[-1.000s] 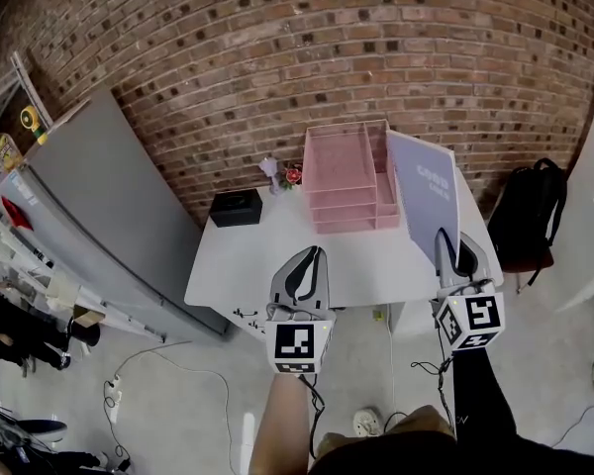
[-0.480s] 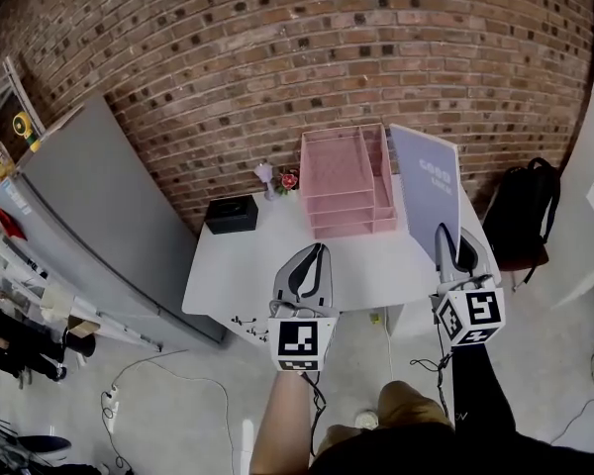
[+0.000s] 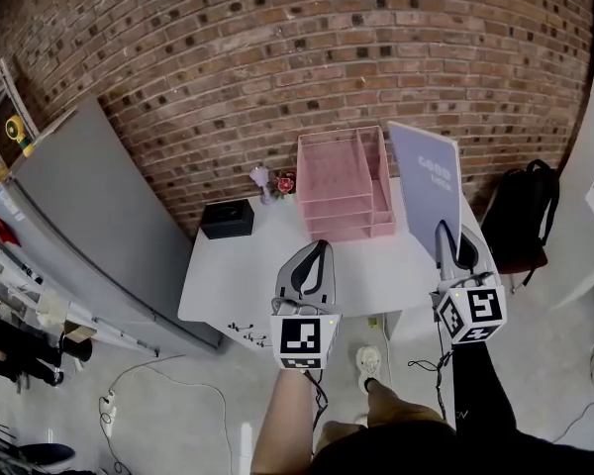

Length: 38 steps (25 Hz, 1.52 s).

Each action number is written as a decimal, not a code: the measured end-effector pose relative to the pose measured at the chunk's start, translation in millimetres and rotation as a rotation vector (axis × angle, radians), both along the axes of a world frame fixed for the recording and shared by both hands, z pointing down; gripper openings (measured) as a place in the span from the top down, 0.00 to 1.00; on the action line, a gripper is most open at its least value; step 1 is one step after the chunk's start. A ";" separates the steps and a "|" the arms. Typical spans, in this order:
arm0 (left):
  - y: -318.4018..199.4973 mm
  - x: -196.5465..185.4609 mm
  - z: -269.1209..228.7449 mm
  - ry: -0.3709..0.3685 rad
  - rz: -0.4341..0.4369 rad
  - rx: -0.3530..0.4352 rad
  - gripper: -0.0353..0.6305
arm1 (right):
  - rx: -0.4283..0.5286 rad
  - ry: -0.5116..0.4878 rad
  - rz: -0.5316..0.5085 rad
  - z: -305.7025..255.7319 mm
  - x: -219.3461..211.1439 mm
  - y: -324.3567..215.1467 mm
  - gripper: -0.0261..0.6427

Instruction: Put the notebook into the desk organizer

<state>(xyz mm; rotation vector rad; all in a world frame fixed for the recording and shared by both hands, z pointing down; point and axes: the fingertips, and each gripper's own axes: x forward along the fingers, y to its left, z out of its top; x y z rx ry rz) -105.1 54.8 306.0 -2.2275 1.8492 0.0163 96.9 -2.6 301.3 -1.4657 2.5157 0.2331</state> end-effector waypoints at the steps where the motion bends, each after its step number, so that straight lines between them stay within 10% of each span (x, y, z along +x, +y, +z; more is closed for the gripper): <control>1: -4.0 0.3 1.0 -0.003 0.003 0.000 0.94 | -0.001 -0.001 0.000 1.4 -0.4 -4.2 0.92; 38: -341.2 -35.2 23.9 0.014 0.099 -0.049 0.94 | -0.034 0.002 0.006 28.7 -66.1 -316.5 0.92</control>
